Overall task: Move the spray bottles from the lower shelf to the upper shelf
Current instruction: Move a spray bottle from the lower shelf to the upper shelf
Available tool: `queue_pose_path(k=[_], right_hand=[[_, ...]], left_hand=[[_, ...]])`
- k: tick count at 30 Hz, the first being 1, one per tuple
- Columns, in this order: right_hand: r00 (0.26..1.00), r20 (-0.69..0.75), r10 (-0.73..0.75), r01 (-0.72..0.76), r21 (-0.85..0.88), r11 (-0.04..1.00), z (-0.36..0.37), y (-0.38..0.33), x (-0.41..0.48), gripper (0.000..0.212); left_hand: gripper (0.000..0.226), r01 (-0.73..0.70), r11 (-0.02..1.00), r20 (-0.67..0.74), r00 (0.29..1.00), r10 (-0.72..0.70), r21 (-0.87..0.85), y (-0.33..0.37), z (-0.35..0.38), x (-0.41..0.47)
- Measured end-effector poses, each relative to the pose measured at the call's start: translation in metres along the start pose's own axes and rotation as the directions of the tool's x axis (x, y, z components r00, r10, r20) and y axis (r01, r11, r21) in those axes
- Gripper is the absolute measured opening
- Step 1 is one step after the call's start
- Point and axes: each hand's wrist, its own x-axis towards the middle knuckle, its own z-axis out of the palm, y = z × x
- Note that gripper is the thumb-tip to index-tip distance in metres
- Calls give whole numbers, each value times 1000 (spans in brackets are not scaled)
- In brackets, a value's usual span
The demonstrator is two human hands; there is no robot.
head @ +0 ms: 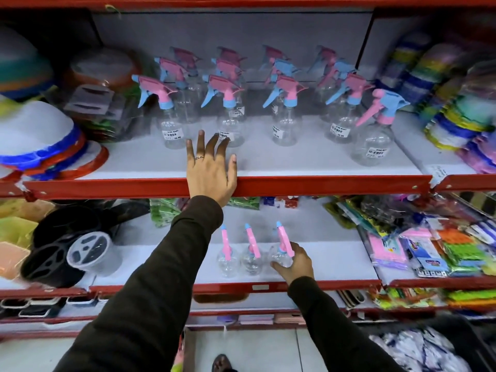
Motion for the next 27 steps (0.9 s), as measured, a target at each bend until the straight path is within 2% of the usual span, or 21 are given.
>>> queue_pose_path(k=[5,10,14,18,24,27], right_hand=[[966,-111,-235,231,-46,972,-29,-16,-20,63],[876,-211,-433,430,-63,901,-55,-46,-44,65],[778,-290,-558,561,-81,824,-76,-83,-59,61],[687,-377,-621,649,-66,758,-96,-123,-63,61],[605,-493,-625,700,-45,713,-120,-183,-44,60],[609,-527,-593,684,-31,729,-127,-209,-27,64]], left_hand=[[57,19,1000,19,1000,-19,-23,2,-4,-2],[58,33,999,49,998,-33,-13,4,-6,-4],[56,24,1000,60,998,-23,-20,3,-7,-4],[58,21,999,68,997,-19,-24,2,-8,-5],[58,17,999,71,997,-14,-42,2,-7,-5],[60,20,999,68,998,-17,-41,1,-7,-4]])
